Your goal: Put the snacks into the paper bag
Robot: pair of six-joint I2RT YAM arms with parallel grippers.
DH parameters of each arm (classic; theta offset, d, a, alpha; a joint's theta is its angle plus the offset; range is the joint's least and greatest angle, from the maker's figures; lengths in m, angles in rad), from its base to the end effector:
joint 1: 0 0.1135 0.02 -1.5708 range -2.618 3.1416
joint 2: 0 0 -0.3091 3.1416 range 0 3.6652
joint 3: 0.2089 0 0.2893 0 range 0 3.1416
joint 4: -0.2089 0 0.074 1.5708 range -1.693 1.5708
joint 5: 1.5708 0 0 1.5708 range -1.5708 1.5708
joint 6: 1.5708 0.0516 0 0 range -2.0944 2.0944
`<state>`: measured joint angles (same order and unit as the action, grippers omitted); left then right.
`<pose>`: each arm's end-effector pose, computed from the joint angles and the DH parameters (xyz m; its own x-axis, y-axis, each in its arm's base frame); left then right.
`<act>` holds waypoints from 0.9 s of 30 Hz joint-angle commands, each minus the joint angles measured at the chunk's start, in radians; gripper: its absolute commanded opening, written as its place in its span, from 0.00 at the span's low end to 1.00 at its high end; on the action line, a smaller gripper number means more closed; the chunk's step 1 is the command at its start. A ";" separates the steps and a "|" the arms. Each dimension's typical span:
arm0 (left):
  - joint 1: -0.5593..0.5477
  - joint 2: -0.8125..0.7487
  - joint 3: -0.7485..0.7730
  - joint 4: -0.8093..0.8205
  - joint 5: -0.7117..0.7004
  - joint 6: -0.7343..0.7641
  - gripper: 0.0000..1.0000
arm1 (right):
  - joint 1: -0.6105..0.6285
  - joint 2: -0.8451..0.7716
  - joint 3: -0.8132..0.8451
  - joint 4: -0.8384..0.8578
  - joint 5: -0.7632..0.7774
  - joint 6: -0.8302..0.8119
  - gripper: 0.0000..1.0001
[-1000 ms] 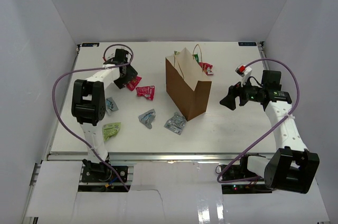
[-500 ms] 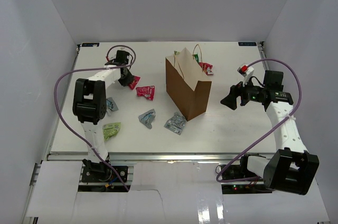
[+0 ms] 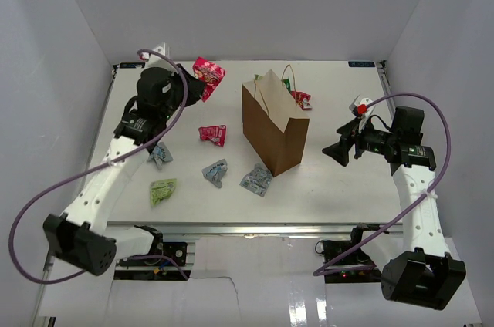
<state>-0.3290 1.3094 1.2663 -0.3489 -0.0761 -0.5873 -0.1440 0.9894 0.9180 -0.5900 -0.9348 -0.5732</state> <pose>0.3243 -0.1066 0.4119 -0.4426 -0.4327 -0.7854 0.0125 0.8728 -0.4879 0.2231 0.0096 0.3472 -0.2162 -0.2941 -0.9310 -0.7859 0.6182 -0.0128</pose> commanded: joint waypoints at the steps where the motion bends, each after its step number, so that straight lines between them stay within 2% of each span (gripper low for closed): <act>1: -0.062 -0.135 -0.028 0.062 0.058 -0.028 0.00 | -0.005 -0.035 0.005 -0.039 -0.079 -0.076 0.91; 6: -0.191 -0.159 0.068 0.064 0.064 -0.043 0.00 | -0.005 -0.049 0.008 -0.037 -0.087 -0.051 0.91; 12: -0.350 -0.036 0.241 0.064 0.073 0.013 0.00 | -0.005 -0.051 0.010 -0.034 -0.076 -0.027 0.91; 17: -0.481 0.066 0.369 0.057 0.000 0.078 0.00 | -0.005 -0.063 0.013 -0.036 -0.053 -0.027 0.91; 27: -0.507 0.186 0.397 0.004 -0.077 0.216 0.00 | -0.005 -0.090 0.004 -0.031 -0.039 0.004 0.91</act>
<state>-0.8352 1.5005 1.6382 -0.3225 -0.1135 -0.4381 -0.1440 0.9127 0.9180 -0.6285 -0.9672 -0.5900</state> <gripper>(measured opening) 0.262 0.908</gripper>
